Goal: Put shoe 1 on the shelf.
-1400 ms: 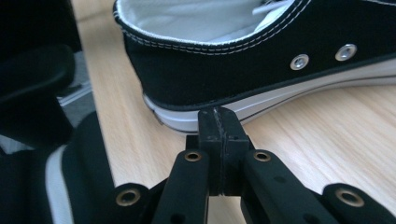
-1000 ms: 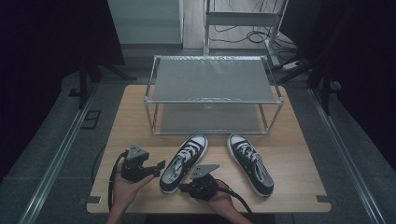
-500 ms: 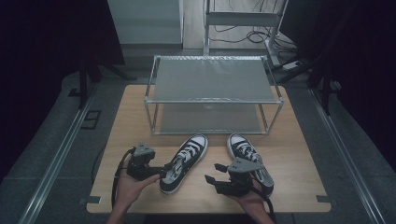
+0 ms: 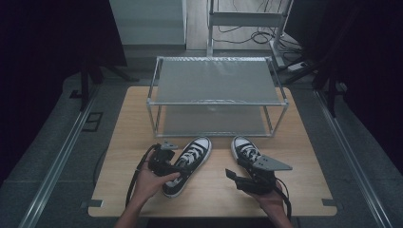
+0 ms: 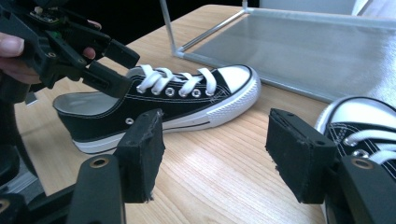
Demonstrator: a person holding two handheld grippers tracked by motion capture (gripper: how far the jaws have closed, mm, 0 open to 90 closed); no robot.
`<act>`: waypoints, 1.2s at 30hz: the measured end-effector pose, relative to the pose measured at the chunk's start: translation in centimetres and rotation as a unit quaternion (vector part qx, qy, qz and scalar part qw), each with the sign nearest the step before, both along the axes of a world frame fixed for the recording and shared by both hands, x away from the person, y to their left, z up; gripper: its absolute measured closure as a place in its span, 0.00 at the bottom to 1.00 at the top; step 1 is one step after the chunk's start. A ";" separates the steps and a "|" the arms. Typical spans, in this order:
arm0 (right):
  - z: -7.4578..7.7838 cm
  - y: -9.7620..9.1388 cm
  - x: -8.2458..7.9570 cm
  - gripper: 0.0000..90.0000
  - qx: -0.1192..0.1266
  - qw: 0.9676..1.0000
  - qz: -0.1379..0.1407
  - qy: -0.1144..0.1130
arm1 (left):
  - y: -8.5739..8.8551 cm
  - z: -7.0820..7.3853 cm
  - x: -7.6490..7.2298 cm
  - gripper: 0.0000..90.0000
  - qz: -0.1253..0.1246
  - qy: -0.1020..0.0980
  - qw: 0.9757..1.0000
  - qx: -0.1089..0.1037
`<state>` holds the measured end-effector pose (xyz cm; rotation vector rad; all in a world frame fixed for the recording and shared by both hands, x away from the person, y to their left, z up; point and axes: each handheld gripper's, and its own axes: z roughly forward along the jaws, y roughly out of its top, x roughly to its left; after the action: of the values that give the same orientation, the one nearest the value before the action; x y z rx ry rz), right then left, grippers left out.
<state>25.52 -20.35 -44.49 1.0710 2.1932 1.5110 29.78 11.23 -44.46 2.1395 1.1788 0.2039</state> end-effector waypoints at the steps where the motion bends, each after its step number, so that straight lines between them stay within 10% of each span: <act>1: -0.2 -0.1 0.1 0.41 0.000 1.000 -0.004 0.004 | -0.4 -0.2 0.4 0.16 -0.001 0.007 1.000 0.007; 36: -0.9 -0.1 0.4 0.41 -0.017 1.000 -0.015 0.010 | -3.3 -2.9 3.3 0.14 0.005 0.100 0.989 0.112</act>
<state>25.96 -20.45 -45.40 1.1080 2.1974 1.4511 33.05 7.96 -47.33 2.3959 1.3348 0.1342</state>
